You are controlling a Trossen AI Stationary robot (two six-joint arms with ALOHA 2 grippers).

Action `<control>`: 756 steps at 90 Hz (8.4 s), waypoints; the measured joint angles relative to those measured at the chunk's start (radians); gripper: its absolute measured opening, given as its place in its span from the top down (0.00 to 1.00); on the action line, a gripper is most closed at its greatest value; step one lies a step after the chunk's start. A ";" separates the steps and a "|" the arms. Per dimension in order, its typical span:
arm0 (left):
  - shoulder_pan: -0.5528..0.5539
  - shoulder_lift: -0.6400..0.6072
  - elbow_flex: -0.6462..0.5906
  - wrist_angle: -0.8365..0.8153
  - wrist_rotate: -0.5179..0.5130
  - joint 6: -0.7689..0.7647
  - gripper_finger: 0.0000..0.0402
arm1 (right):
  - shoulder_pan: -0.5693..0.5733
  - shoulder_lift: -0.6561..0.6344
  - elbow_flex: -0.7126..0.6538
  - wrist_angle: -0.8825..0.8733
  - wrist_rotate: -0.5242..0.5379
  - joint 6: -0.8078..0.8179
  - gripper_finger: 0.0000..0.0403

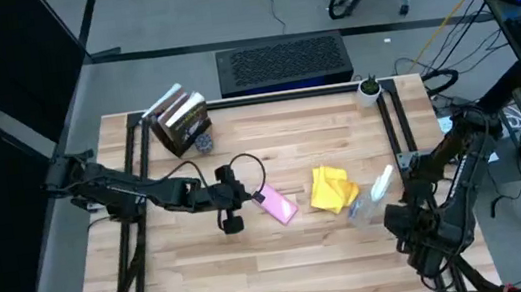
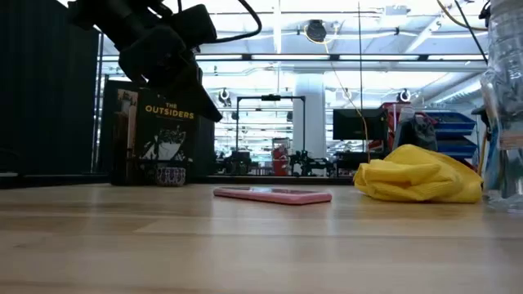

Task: Apply microfiber cloth
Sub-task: Spray the back of the pink cellphone using the spray bottle

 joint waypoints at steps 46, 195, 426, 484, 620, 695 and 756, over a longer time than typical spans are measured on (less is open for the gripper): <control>-0.002 0.000 0.000 0.000 0.000 0.003 1.00 | -0.094 0.003 -0.123 0.082 0.195 -0.104 0.40; 0.037 0.830 0.720 0.550 0.300 0.320 1.00 | -0.124 0.003 -0.123 0.186 0.399 -0.253 0.40; 0.099 0.195 0.685 -0.597 0.205 0.101 0.88 | -0.081 -0.099 0.249 0.119 0.519 -0.111 0.40; 0.169 0.196 0.384 -0.483 0.319 0.056 0.50 | -0.278 -0.190 0.249 0.627 0.562 -0.577 0.40; 0.034 0.246 0.018 0.060 0.175 0.067 0.63 | -1.346 0.409 0.132 1.045 -0.685 -1.144 0.40; 0.078 0.423 0.021 0.390 0.097 0.076 0.63 | -1.240 0.465 -0.144 1.505 -0.755 -0.880 0.40; 0.086 0.425 0.021 0.421 0.127 0.083 0.63 | -1.252 0.467 -0.142 1.519 -0.768 -0.912 0.40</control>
